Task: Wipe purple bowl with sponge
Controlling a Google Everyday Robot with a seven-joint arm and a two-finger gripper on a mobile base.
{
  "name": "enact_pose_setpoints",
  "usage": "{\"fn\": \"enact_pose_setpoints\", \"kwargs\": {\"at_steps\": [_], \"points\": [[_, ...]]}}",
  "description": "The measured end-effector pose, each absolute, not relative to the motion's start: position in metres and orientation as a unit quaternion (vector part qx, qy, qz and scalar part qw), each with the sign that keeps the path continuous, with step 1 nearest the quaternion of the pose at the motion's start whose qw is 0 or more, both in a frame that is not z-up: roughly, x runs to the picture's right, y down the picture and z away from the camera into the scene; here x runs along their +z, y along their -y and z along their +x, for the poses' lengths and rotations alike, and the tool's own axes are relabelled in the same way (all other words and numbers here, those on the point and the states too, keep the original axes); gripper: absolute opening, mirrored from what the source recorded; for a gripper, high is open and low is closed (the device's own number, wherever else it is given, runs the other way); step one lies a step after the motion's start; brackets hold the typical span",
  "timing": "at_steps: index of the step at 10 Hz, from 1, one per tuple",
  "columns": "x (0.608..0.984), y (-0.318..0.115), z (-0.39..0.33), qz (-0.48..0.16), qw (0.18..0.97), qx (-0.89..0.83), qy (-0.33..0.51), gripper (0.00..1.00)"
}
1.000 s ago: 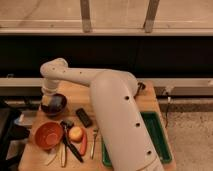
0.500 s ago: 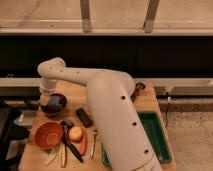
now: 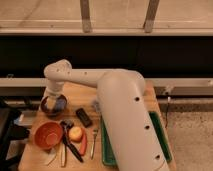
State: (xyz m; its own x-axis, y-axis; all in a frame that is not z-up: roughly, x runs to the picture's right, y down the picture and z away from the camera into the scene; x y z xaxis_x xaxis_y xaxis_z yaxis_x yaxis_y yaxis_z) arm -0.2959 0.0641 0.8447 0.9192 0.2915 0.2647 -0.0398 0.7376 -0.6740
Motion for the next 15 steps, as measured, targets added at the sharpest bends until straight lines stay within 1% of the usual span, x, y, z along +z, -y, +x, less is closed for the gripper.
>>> {"fn": "enact_pose_setpoints", "kwargs": {"at_steps": [2, 5, 8, 10, 12, 15], "points": [[0.856, -0.05, -0.296, -0.338, 0.922, 0.084, 0.169, 0.0], [0.864, -0.041, -0.322, -0.329, 0.927, 0.058, 0.173, 0.0], [0.857, -0.051, -0.332, -0.331, 0.926, 0.041, 0.178, 0.0], [0.845, -0.064, -0.333, -0.335, 0.923, 0.037, 0.183, 0.0], [0.839, -0.071, -0.316, -0.335, 0.923, 0.053, 0.181, 0.0], [0.838, -0.067, -0.31, -0.329, 0.925, 0.067, 0.177, 0.0]]}}
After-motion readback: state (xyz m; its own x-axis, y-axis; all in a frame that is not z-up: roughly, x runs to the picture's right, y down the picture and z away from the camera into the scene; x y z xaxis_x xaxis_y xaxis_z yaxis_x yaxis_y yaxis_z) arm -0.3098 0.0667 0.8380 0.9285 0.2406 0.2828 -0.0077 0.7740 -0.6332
